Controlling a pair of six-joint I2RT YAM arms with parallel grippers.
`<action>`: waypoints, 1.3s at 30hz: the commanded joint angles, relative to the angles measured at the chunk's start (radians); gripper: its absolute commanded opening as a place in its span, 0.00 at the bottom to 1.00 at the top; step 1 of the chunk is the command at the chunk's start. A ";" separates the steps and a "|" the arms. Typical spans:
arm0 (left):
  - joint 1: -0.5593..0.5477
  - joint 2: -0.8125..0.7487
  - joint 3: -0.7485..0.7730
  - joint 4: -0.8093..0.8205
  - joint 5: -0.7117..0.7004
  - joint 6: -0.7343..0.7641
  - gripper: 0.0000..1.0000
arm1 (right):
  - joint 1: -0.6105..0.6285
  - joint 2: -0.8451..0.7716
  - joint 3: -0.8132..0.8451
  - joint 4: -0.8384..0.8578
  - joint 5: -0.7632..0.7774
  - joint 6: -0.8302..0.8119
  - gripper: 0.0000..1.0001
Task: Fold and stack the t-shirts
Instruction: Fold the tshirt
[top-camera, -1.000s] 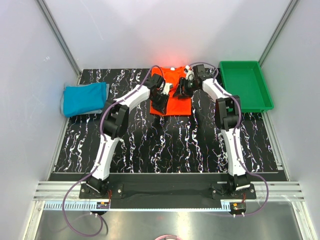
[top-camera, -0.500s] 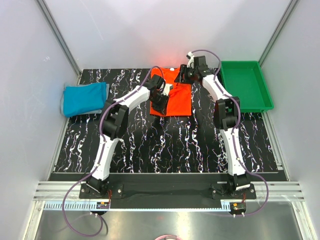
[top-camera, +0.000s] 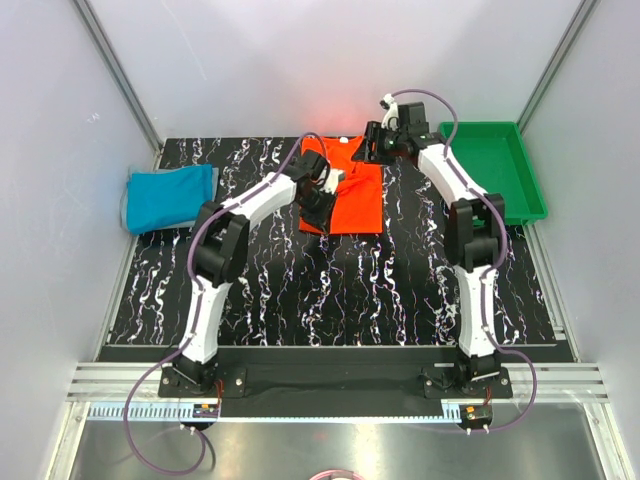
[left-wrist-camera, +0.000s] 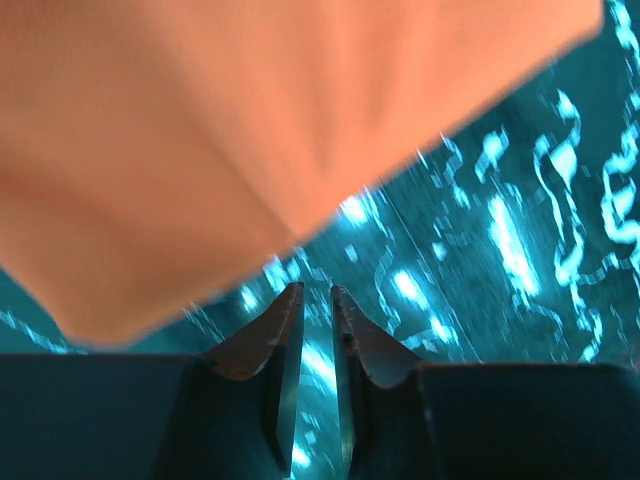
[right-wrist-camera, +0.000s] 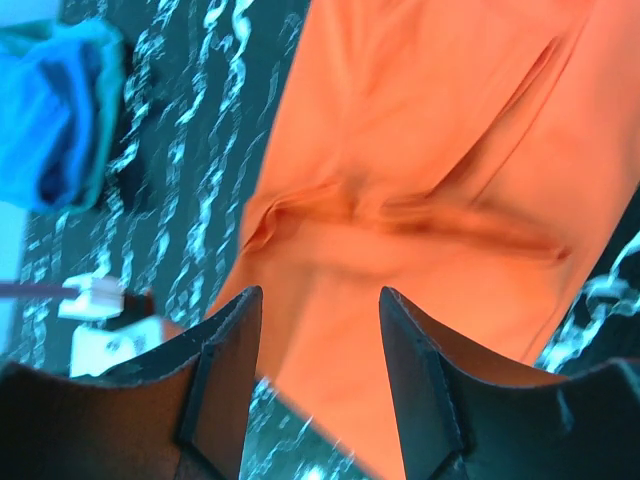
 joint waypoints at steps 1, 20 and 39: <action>-0.029 -0.119 -0.062 0.005 -0.007 -0.002 0.23 | -0.007 -0.137 -0.113 -0.016 -0.079 0.033 0.58; 0.066 -0.024 0.143 -0.023 -0.073 0.096 0.98 | -0.007 0.010 -0.273 -0.039 -0.191 0.105 0.58; 0.113 0.257 0.432 0.055 0.115 0.019 0.88 | 0.021 -0.054 -0.500 -0.137 -0.170 0.016 0.58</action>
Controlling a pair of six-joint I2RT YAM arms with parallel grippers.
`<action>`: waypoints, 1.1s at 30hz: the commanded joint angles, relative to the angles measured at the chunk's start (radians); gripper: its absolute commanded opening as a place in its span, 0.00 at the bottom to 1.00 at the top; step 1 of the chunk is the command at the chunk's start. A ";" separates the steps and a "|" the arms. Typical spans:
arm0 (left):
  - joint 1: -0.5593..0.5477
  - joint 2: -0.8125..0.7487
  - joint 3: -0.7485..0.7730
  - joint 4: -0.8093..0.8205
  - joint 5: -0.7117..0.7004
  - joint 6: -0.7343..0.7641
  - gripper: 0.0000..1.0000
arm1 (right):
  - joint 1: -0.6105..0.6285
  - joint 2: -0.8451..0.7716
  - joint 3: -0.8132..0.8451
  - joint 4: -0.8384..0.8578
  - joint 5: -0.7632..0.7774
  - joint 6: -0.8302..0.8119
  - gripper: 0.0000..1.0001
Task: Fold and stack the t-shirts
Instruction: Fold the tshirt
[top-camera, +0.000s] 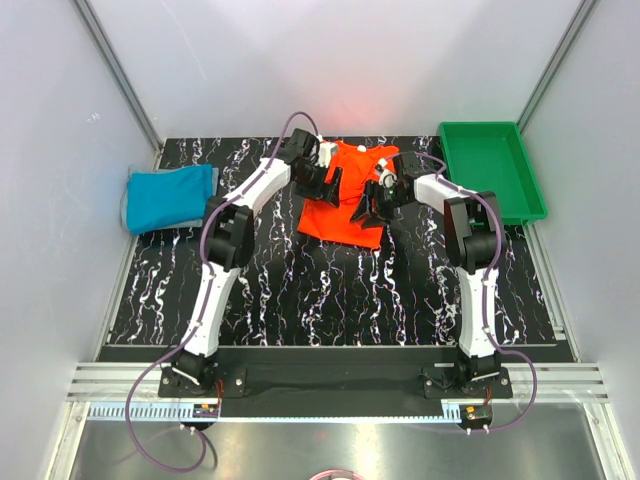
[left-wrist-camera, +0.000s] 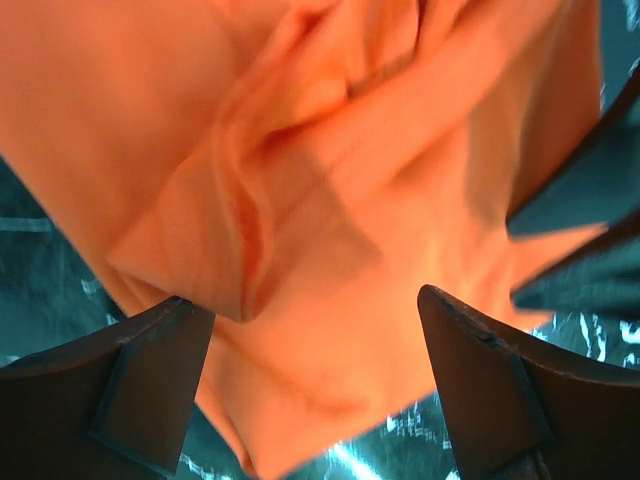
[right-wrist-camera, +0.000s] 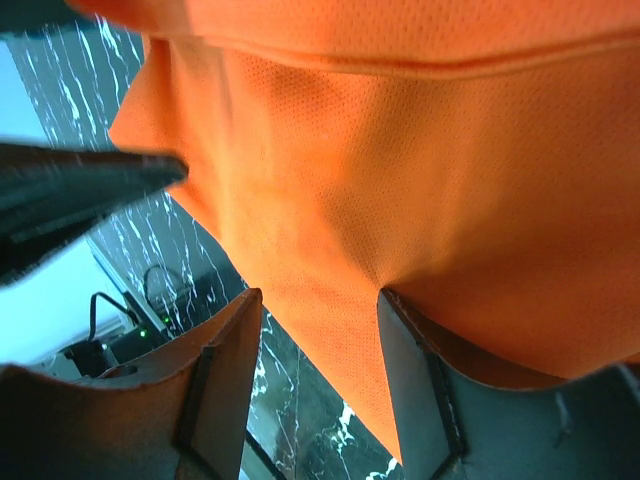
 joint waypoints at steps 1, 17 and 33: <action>0.005 0.029 0.087 0.073 0.035 -0.034 0.87 | 0.023 -0.009 -0.051 -0.084 0.063 -0.059 0.58; 0.034 0.115 0.245 0.250 -0.050 -0.120 0.86 | 0.043 -0.061 -0.083 -0.111 0.101 -0.102 0.59; 0.080 -0.420 -0.384 0.077 -0.001 -0.171 0.81 | 0.039 -0.221 -0.066 -0.148 0.210 -0.164 0.59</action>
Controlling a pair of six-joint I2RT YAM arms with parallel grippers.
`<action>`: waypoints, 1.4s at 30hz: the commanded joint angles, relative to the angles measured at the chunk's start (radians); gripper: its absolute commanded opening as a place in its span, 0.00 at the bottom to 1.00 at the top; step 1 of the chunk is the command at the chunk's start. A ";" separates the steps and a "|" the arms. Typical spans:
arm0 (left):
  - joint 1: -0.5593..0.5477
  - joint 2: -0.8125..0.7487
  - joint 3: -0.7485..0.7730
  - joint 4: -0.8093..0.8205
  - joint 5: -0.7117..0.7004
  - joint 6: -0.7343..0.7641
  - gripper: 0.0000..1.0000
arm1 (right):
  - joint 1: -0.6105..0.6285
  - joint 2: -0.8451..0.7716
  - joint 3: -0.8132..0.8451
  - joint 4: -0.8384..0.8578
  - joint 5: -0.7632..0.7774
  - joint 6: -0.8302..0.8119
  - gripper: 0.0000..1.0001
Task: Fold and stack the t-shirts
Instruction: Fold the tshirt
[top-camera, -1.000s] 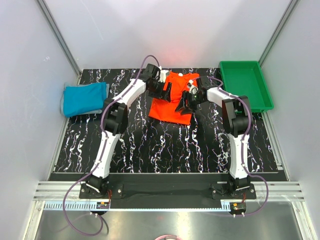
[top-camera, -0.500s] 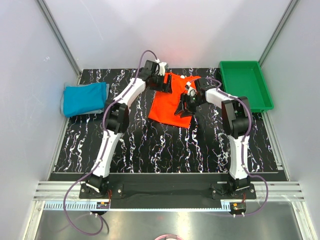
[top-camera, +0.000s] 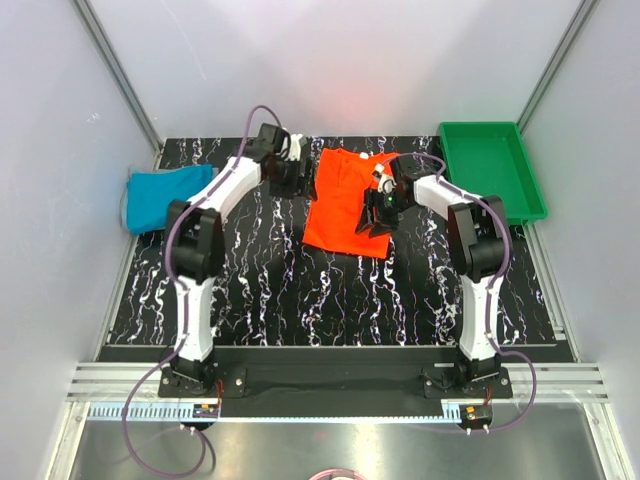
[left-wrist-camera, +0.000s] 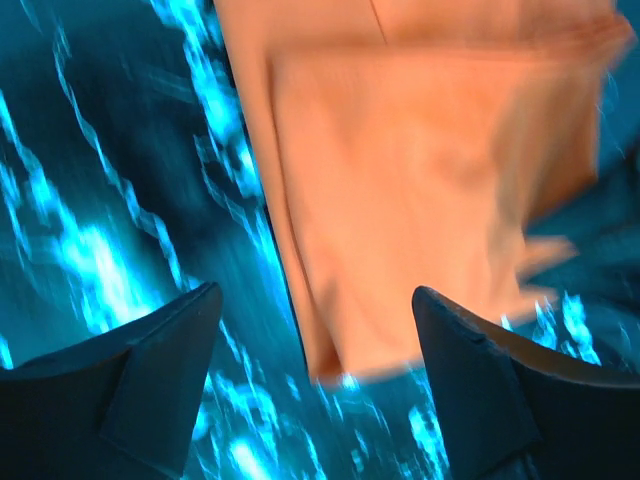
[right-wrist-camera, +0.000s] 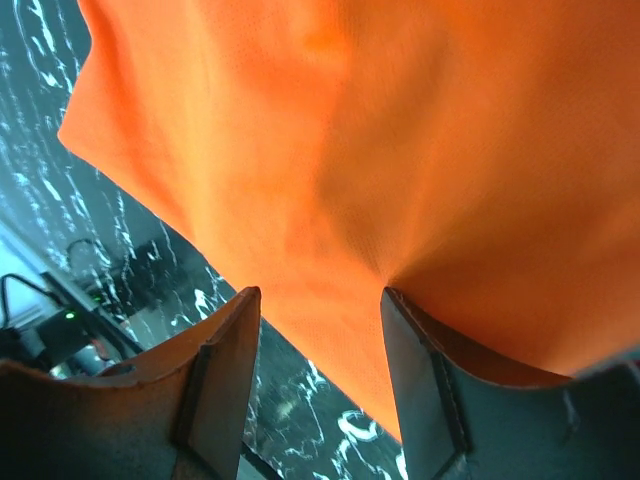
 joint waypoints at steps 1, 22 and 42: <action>-0.002 -0.159 -0.104 -0.014 0.047 -0.034 0.81 | -0.006 -0.133 -0.003 -0.044 0.109 -0.047 0.59; -0.002 -0.136 -0.283 -0.010 0.159 -0.089 0.76 | -0.129 -0.292 -0.276 -0.069 0.037 0.073 0.59; -0.057 -0.035 -0.235 0.035 0.219 -0.112 0.66 | -0.130 -0.149 -0.285 -0.044 -0.058 0.084 0.41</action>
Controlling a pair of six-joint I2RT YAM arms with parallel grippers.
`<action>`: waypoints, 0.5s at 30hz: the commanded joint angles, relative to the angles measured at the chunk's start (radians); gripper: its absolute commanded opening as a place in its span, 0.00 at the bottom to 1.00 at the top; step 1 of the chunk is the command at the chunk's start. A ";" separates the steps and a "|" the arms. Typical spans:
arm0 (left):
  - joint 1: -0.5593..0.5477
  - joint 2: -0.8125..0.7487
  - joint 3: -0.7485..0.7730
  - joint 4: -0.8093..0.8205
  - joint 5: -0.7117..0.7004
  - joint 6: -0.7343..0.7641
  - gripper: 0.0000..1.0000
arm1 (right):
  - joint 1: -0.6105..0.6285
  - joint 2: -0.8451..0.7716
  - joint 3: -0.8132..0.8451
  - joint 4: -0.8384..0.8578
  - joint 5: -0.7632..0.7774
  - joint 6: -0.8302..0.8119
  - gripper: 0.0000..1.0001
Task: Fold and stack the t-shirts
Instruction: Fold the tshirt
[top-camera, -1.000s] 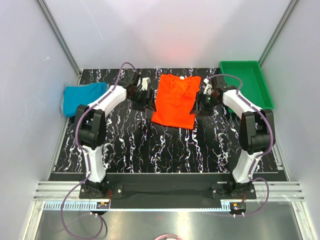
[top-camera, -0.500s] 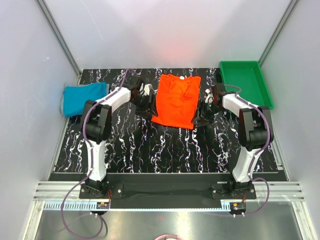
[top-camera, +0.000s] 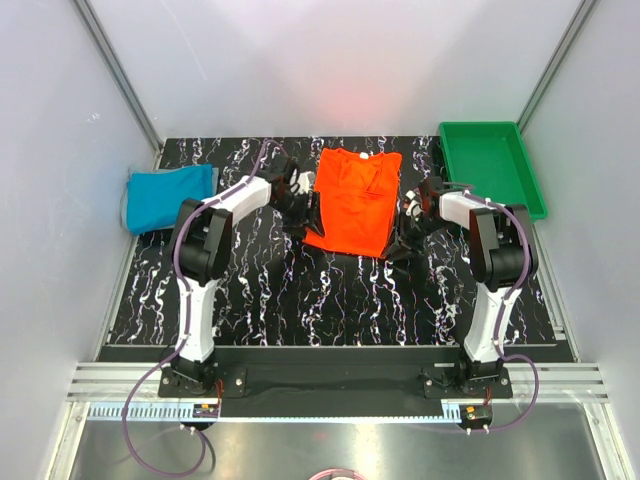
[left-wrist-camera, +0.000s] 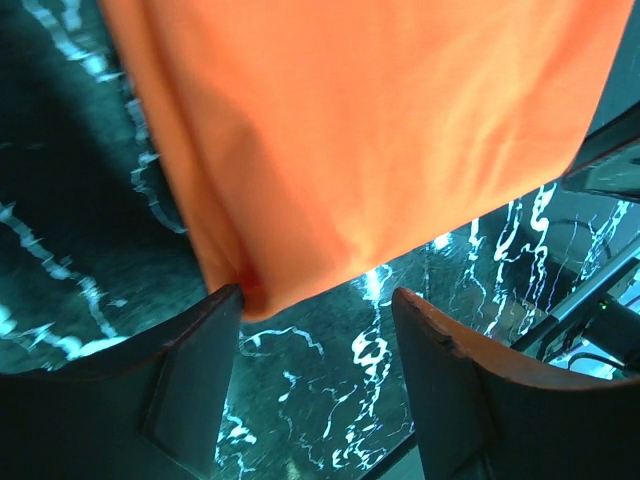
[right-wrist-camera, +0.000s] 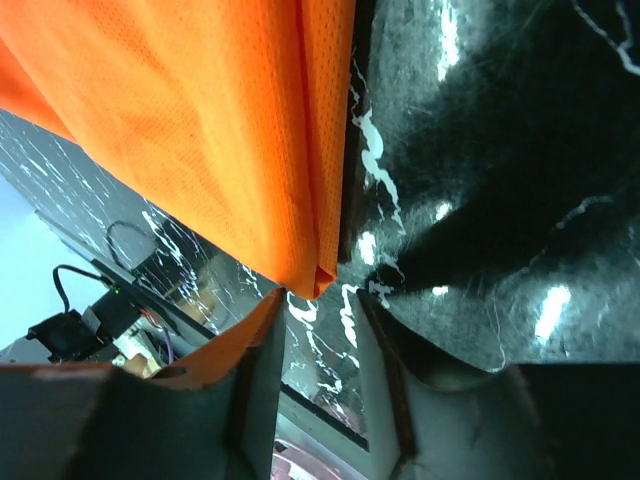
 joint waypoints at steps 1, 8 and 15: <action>-0.013 0.010 0.042 0.032 0.041 -0.012 0.65 | 0.004 0.017 0.020 0.015 -0.049 0.004 0.38; -0.018 -0.004 0.027 0.015 0.027 -0.007 0.63 | 0.004 0.034 0.024 0.022 -0.066 0.006 0.31; 0.022 -0.075 0.009 -0.008 -0.056 0.007 0.63 | 0.004 0.040 0.030 0.025 -0.080 0.003 0.14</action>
